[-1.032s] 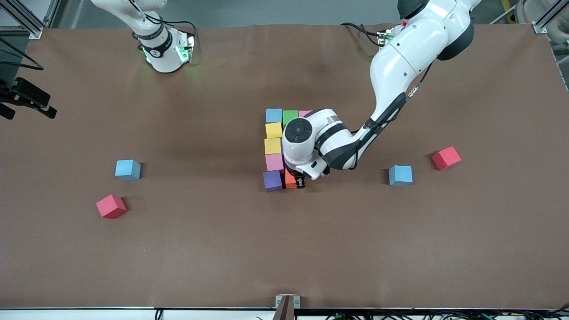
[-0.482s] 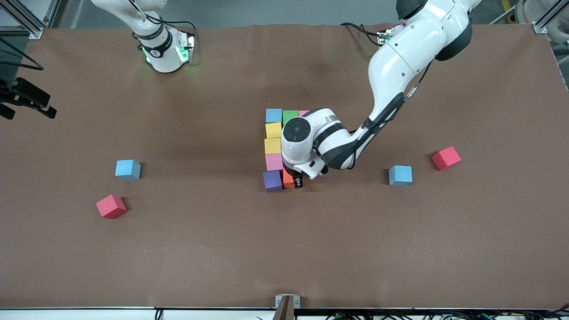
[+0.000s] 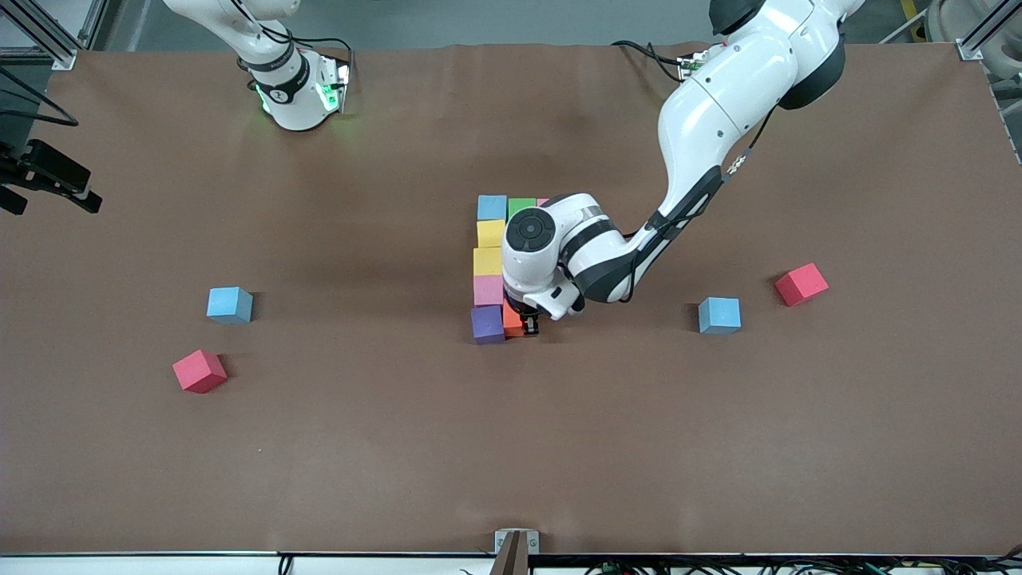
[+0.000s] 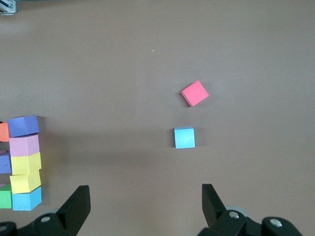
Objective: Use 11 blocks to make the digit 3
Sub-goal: 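Lower the orange cube beside the purple cube with the left gripper and release, then grasp the light blue cube with the left gripper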
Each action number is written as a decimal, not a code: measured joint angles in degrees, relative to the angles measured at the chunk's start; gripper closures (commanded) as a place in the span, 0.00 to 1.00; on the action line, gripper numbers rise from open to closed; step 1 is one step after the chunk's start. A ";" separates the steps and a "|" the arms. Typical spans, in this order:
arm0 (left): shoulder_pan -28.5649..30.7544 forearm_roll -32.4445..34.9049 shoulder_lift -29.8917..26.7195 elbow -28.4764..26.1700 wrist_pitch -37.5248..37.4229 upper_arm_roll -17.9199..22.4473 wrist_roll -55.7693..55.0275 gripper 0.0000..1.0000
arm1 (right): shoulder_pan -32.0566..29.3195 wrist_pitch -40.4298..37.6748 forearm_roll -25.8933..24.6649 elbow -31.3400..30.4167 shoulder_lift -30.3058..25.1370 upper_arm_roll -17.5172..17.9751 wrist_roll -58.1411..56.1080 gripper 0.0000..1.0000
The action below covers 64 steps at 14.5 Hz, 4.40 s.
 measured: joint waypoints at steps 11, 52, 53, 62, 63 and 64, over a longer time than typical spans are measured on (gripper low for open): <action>0.77 -0.58 0.06 0.02 1.16 0.26 0.00 0.91 | 0.01 0.00 0.00 0.00 0.00 0.05 0.00 0.00; 65.31 8.18 -8.83 -29.11 -10.87 -32.16 105.63 0.00 | 0.04 0.84 0.00 0.00 0.00 0.25 0.00 0.00; 65.32 8.22 -8.30 -29.40 -9.92 -31.99 107.47 0.00 | 0.04 0.84 0.00 0.00 0.00 0.25 0.00 0.00; 64.30 10.79 -6.79 -31.70 -6.17 -28.50 115.40 0.05 | 0.04 0.84 0.00 0.00 0.00 0.26 0.00 0.00; 64.16 10.82 -6.42 -31.80 -6.15 -28.25 115.40 0.13 | 0.04 0.84 0.00 0.00 0.00 0.26 0.00 0.00; 63.97 10.87 -6.13 -31.89 -6.00 -27.74 115.40 0.33 | 0.04 0.84 0.00 0.00 0.00 0.26 0.00 0.00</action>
